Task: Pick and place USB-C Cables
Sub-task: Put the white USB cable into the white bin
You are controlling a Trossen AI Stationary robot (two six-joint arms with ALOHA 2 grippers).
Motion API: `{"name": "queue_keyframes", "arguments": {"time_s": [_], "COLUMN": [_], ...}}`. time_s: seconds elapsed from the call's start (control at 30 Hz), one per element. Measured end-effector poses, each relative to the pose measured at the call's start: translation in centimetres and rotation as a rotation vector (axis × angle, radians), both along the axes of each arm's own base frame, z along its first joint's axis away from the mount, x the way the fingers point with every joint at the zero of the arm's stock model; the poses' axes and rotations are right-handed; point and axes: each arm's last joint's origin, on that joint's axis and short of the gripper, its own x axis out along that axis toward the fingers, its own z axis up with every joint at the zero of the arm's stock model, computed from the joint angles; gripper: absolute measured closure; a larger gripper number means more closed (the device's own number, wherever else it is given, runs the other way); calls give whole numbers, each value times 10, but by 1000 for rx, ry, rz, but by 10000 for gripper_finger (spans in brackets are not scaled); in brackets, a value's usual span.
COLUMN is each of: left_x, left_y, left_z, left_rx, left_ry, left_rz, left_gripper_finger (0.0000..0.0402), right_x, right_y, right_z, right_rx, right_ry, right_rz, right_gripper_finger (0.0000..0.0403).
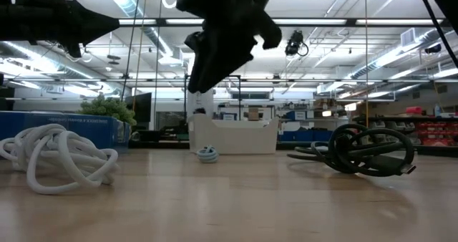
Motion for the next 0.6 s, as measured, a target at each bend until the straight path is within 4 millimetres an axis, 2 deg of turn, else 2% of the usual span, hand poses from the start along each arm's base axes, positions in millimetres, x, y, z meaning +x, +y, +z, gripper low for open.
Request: {"name": "queue_keyframes", "arguments": {"time_s": [0.27,0.5,0.6], "left_x": [0,0,0], "left_y": [0,0,0], "left_z": [0,0,0], "left_rx": [0,0,0], "left_ry": [0,0,0], "left_rz": [0,0,1], "left_gripper_finger": [358,358,358], "right_x": [8,24,33], "right_y": [12,11,9], "right_z": [24,63,88], "right_rx": [230,619,824], "right_ry": [-42,-141,-230], "right_rz": [-213,-348,-341], "right_gripper_finger": [246,246,246]}}
